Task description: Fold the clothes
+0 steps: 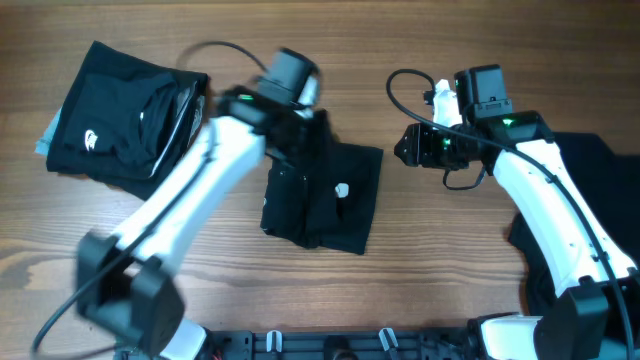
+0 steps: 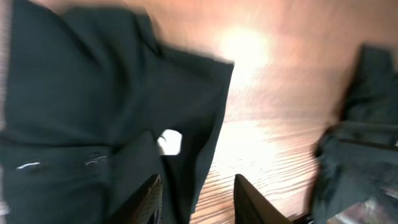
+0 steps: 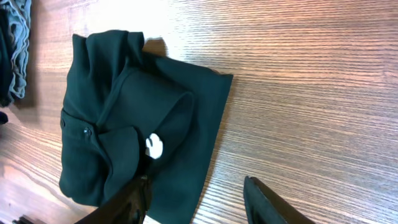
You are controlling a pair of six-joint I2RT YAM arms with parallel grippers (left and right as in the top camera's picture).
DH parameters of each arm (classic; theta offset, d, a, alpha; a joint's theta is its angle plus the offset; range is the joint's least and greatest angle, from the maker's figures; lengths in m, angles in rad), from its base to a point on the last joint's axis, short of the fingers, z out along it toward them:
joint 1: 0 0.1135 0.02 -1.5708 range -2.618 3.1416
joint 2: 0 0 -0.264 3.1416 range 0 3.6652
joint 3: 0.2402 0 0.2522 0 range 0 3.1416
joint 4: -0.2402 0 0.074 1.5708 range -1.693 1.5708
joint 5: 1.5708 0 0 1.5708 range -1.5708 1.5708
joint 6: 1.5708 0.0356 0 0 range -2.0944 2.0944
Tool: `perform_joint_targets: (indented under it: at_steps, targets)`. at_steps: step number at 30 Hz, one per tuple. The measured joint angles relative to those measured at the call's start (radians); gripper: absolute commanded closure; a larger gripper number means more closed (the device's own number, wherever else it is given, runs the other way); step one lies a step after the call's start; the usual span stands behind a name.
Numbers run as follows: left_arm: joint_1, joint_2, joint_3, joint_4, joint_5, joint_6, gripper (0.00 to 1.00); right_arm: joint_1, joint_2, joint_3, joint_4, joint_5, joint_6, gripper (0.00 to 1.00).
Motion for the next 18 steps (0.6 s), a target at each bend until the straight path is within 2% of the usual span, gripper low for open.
perform_joint_targets:
  at_steps: [6,13,14,15,16,17,18]
  targets:
    - [0.097,-0.121,0.024,-0.082,-0.061,0.051,0.57,0.087,0.055,0.000,0.031,0.000,-0.053,0.33]
    - [0.116,-0.104,0.024,-0.184,-0.154,0.102,0.54,0.217,0.287,0.000,0.029,-0.013,-0.080,0.34]
    - [0.117,-0.102,0.024,-0.185,-0.163,0.103,0.54,0.227,0.311,0.000,0.032,-0.030,-0.097,0.45]
    - [0.117,-0.100,0.024,-0.184,-0.172,0.106,0.53,0.235,0.325,-0.001,0.040,-0.051,-0.109,0.72]
    - [0.117,-0.099,0.024,-0.185,-0.176,0.106,0.53,0.240,0.330,-0.002,0.046,-0.064,-0.114,0.87]
    - [0.117,-0.098,0.023,-0.185,-0.183,0.108,0.53,0.245,0.332,-0.002,0.053,-0.079,-0.128,0.95]
    - [0.117,-0.098,0.023,-0.185,-0.189,0.109,0.53,0.248,0.332,-0.002,0.056,-0.087,-0.132,0.96]
